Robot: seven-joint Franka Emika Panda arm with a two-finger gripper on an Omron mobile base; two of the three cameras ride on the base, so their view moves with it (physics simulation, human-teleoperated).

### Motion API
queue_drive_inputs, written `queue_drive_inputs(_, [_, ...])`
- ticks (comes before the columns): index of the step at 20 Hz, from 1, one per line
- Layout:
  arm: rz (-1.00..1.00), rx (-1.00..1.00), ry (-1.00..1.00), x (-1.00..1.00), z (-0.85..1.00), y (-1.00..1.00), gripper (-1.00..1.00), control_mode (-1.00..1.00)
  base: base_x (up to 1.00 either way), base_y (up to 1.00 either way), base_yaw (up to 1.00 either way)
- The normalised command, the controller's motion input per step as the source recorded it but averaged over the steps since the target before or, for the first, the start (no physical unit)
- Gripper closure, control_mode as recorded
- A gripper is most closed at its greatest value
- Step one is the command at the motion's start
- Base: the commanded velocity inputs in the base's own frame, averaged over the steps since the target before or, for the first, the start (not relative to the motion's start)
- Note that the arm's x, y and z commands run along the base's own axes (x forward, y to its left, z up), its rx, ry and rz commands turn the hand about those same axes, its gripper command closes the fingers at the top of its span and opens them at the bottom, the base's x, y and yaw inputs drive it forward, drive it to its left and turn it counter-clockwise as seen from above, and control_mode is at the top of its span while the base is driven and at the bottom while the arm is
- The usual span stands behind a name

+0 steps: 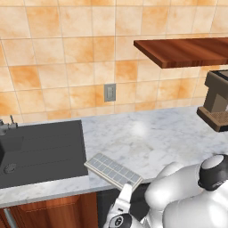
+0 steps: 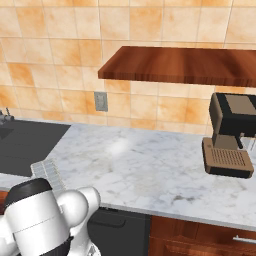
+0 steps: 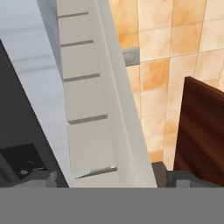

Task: The ice cube tray has been filled with water. Take the tray and place it in the freezer to make ice. Close the freezer door after placing the tray.

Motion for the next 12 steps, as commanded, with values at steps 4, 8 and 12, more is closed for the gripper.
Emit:
queue_drive_inputs(4, [0.0, 0.0, 0.03, 0.1, 0.0, -0.05, -1.0, -1.0, 0.0, 0.0, 0.0])
queue_drive_inputs(8, [0.0, 0.0, 0.02, 0.01, 0.0, -0.05, 1.0, -1.0, 0.0, 0.0, 0.0])
queue_drive_inputs(12, [0.0, 0.0, 0.0, -0.14, 0.02, 0.0, 1.0, -1.0, 0.0, 0.0, 0.0])
